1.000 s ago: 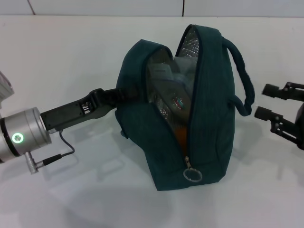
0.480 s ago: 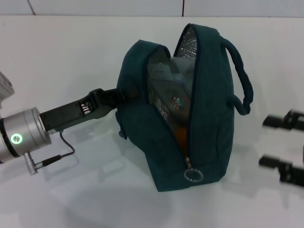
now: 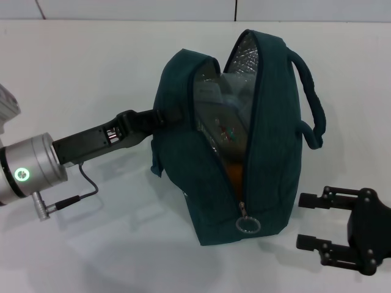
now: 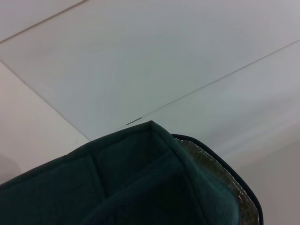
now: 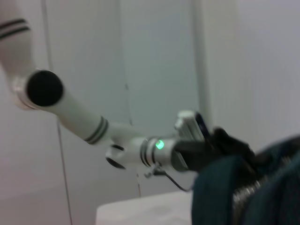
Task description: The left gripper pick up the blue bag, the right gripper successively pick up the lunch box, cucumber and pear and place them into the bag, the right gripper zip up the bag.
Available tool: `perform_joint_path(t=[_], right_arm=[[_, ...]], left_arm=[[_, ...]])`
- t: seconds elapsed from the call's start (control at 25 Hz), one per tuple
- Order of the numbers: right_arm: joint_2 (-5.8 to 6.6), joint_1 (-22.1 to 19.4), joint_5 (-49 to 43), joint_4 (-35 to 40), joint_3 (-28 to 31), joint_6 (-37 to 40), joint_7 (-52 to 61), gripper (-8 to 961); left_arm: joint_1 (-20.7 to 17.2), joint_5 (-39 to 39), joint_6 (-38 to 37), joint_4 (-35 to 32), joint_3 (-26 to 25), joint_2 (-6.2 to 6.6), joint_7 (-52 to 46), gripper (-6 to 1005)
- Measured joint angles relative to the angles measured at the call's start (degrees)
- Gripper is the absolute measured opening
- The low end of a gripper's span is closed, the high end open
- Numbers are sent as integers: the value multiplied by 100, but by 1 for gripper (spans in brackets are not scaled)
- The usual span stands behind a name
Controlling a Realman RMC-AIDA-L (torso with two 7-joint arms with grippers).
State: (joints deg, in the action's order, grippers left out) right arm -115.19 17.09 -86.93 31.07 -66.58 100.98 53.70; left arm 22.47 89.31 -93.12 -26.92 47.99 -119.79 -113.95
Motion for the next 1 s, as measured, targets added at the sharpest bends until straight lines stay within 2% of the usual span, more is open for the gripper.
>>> perform_joint_path(t=[0.24,0.36,0.52,0.8,1.0], right_arm=[[-11,297,-20,-507,-57,-261,41,589],[-13,400,-24,-606,-264,-368,111,588],[-24,461,8,-649,-537,-534,160,587],[-54,517,41,-697,-621,-722,280,586],[-65,594,369,-854,-919,-858,264,585]], left_arm=[[11,-15,-5,-8,0,0,75,47],[11,-18,-5,-8,0,0,92,47],[35,-22,-5,-8,0,0,95,47],[72,-26,-5,-6,0,0,98,48],[88,-29,-4,-6,0,0,100,48]])
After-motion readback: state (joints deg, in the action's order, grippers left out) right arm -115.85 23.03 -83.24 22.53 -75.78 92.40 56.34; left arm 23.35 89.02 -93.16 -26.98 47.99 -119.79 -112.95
